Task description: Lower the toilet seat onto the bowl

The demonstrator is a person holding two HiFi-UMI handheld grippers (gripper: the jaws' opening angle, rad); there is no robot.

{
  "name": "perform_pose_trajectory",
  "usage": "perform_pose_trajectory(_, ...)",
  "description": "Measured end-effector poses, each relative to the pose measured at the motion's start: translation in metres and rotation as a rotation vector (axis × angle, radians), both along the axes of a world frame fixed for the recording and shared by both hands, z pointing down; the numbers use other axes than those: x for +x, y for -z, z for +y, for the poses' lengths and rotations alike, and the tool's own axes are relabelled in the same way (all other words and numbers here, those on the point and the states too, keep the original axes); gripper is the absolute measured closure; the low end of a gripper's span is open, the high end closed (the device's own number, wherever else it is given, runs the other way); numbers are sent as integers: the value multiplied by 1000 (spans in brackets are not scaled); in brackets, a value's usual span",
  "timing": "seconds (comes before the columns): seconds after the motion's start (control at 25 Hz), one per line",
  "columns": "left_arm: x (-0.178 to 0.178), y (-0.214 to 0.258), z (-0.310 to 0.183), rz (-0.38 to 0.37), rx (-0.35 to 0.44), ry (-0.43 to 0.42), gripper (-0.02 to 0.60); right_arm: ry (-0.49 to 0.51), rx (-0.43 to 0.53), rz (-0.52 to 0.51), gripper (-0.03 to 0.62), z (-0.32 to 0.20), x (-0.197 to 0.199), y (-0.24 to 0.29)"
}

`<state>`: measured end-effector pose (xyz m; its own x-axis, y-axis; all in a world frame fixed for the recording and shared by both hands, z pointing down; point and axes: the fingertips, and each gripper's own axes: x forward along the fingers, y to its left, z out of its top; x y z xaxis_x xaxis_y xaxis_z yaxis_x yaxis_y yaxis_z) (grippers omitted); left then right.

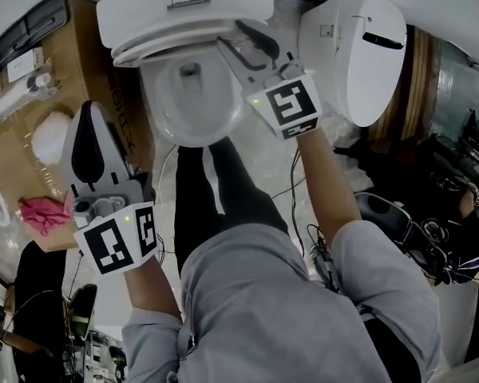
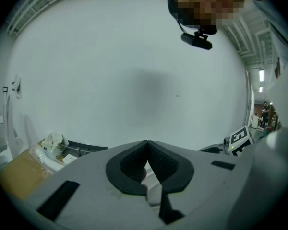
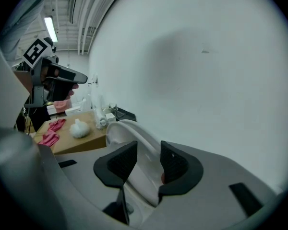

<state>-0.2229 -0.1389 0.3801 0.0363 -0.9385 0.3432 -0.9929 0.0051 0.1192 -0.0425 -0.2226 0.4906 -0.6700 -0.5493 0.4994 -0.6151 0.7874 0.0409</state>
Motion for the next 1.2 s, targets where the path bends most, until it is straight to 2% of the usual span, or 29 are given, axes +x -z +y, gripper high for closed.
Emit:
perform_pose_trajectory(0.68, 14, -19, 25, 17, -17, 13, 581, 0, 68, 42, 476, 36, 11, 0)
perform_pose_trajectory(1.2, 32, -32, 44, 21, -31, 4, 581, 52, 100, 75, 491, 75, 19, -5)
